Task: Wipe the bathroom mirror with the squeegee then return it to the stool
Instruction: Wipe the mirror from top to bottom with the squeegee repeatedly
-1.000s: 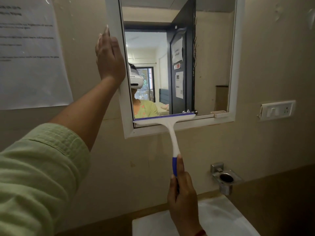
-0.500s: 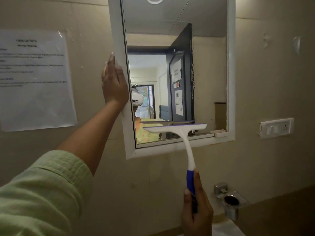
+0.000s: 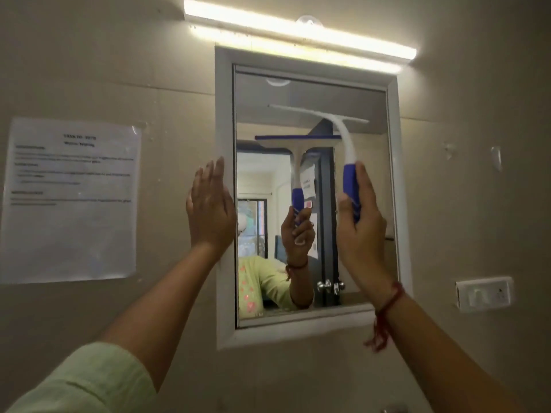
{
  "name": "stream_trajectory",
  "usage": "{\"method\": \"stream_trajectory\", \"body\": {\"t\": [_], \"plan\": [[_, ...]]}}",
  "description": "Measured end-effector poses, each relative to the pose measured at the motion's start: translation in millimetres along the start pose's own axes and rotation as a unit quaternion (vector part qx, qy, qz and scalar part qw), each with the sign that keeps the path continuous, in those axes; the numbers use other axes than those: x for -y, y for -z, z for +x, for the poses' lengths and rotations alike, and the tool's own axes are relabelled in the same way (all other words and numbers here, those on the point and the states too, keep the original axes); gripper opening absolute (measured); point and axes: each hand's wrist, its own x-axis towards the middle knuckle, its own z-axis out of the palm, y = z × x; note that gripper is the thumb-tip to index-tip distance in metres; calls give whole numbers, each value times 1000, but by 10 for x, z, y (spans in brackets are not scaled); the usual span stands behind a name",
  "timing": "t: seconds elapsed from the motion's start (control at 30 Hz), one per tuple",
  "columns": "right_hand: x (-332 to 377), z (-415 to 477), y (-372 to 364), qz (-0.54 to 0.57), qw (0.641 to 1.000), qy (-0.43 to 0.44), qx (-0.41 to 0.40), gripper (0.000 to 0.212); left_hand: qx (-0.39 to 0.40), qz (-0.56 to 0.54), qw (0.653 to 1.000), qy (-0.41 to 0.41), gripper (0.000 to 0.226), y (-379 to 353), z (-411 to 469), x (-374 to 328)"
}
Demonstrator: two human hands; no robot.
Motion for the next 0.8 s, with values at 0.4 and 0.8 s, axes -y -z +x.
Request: {"method": "stream_trajectory", "body": {"t": [0.4,0.8], "plan": [[-114,986,-134,-54,998,30,-10,49,-7,-27,1000,3,49,-4,-13,9],[-61,1018,-271,-83,996,16,10,50,-5,-33,999,3,49,-12,-12,13]]}}
